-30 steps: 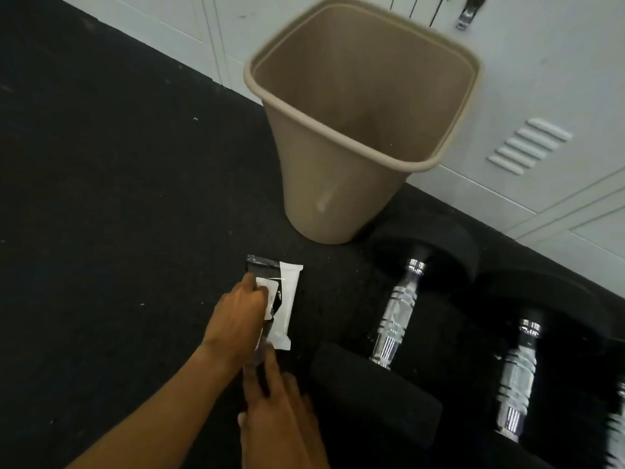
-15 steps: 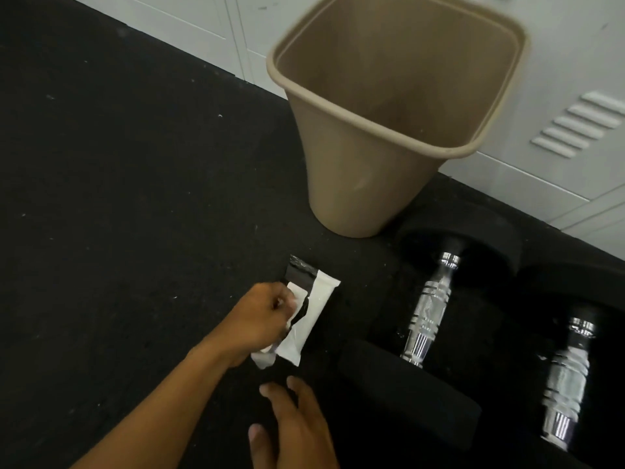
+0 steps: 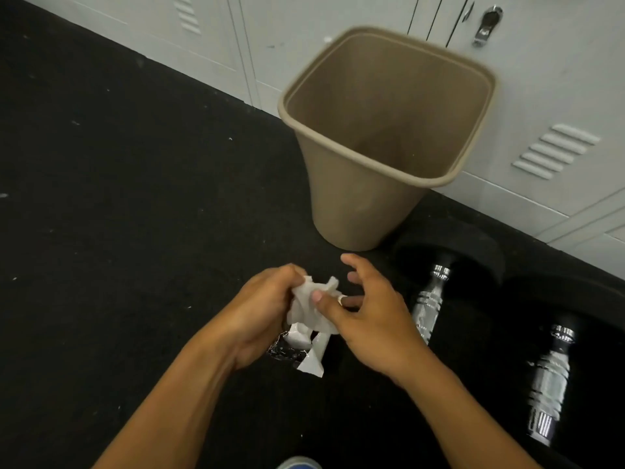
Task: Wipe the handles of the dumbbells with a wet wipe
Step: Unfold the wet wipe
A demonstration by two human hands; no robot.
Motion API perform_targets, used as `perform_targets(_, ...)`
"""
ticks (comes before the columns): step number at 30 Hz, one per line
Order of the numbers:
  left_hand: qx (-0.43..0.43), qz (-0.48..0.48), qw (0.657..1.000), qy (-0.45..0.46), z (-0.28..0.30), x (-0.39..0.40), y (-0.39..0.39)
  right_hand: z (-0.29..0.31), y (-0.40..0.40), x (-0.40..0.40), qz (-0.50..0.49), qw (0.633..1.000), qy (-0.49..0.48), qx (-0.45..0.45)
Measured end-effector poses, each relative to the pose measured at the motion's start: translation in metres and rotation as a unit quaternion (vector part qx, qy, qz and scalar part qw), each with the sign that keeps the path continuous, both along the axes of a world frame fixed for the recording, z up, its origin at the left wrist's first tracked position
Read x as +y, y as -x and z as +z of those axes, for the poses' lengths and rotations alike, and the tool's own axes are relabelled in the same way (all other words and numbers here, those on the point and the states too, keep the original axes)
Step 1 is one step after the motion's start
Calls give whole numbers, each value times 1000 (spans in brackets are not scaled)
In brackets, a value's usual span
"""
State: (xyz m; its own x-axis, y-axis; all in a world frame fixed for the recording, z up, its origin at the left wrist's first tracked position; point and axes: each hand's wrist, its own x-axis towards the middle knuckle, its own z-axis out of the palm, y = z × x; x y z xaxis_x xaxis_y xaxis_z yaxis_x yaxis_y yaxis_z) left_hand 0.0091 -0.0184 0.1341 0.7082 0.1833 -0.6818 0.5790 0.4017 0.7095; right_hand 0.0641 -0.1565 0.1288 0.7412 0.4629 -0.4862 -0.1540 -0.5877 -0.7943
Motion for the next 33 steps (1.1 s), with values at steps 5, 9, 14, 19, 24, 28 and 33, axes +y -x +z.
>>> perform_targets(5, -88, 13, 995, -38, 49, -12, -10, 51, -16, -12, 12, 988, -86, -124)
perform_targets(9, -178, -4, 983, -52, 110, -28, -12, 117, -13, -40, -93, 976, -112, -163)
perform_targets(14, -254, -94, 953, -133, 192, -62, -17, 198, 0, -75, -197, 958, -199, -54)
perform_targets(19, -277, -99, 950, -99, 260, -94, 1, 267, 28, -112, -293, 918, -264, -45)
perform_targets(24, -297, -96, 950, 15, 310, -138, 14, 312, 52, -156, -371, 856, -359, 9)
perform_targets(28, -299, -86, 946, 88, 328, -183, 6, 317, 57, -195, -408, 792, -451, 54)
perform_targets(33, -289, -55, 945, 145, 321, -223, -4, 312, 56, -218, -307, 821, -473, 93)
